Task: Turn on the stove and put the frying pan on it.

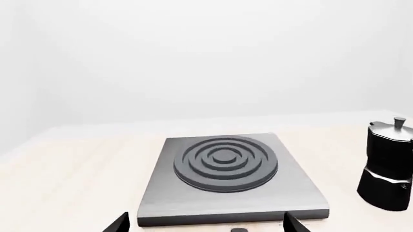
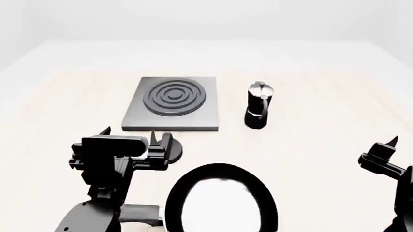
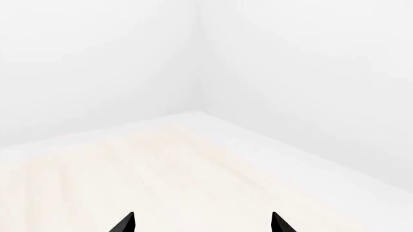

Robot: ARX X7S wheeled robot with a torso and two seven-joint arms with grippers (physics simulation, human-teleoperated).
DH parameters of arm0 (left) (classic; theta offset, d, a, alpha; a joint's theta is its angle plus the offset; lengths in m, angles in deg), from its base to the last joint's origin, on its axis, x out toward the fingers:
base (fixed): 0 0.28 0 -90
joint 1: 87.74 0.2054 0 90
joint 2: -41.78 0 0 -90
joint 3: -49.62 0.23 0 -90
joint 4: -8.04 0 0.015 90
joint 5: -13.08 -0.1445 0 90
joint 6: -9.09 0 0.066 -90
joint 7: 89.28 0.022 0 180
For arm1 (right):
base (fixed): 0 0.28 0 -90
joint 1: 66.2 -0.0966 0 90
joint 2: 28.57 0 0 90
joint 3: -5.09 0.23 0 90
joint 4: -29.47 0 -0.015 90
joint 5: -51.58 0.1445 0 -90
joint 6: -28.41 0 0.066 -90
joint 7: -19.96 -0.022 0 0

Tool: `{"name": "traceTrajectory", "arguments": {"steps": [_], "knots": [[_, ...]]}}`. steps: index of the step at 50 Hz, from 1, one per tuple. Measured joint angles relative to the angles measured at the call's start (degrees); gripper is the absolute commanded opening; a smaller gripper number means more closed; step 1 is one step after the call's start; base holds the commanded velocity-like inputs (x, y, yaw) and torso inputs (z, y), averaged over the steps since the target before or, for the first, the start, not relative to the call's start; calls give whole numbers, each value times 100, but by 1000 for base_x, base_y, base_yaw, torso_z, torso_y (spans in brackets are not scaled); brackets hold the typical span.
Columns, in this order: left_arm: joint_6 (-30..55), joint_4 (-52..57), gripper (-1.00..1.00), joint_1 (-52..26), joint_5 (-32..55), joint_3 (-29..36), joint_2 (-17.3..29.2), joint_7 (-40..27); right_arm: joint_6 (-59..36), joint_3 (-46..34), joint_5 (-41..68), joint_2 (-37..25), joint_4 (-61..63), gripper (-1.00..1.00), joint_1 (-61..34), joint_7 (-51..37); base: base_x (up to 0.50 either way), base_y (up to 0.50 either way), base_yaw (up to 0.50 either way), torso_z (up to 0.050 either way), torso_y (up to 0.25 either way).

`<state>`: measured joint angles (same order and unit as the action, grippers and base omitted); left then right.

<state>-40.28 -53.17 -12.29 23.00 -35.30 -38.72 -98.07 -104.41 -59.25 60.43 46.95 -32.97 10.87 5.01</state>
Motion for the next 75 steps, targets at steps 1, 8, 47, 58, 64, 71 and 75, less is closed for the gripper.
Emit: {"name": "traceTrajectory", "arguments": {"steps": [1, 8, 47, 58, 64, 71, 75], "knots": [[-2, -1, 100, 0, 3, 1, 3, -4, 3, 3, 2, -1, -6, 100, 2, -2, 500, 0, 0, 0, 0], [-15, -9, 100, -3, 23, 7, 27, -33, 5, 30, 16, -11, -15, 100, 12, -22, 500, 0, 0, 0, 2], [3756, -917, 100, -2605, 3727, -758, 872, -2045, -258, -180, 18, -164, -7, 100, -18, -82, 140, 0, 0, 0, 0], [4339, -2497, 100, -3697, 5728, -297, 1803, -2921, -293, -276, 15, -201, -49, 100, -31, -80, 0, 0, 0, 0, 0], [4399, -2995, 100, -3939, 6054, -14, 2089, -2983, -305, -308, 22, -216, -62, 100, -32, -78, 0, 0, 0, 0, 0], [4382, -3475, 100, -4061, 6167, 287, 2303, -2914, -320, -350, 26, -230, -77, 100, -43, -82, 0, 0, 0, 0, 0], [4325, -3731, 100, -4066, 6150, 464, 2393, -2784, -331, -371, 29, -238, -85, 100, -52, -86, 0, 0, 0, 0, 0]]}}
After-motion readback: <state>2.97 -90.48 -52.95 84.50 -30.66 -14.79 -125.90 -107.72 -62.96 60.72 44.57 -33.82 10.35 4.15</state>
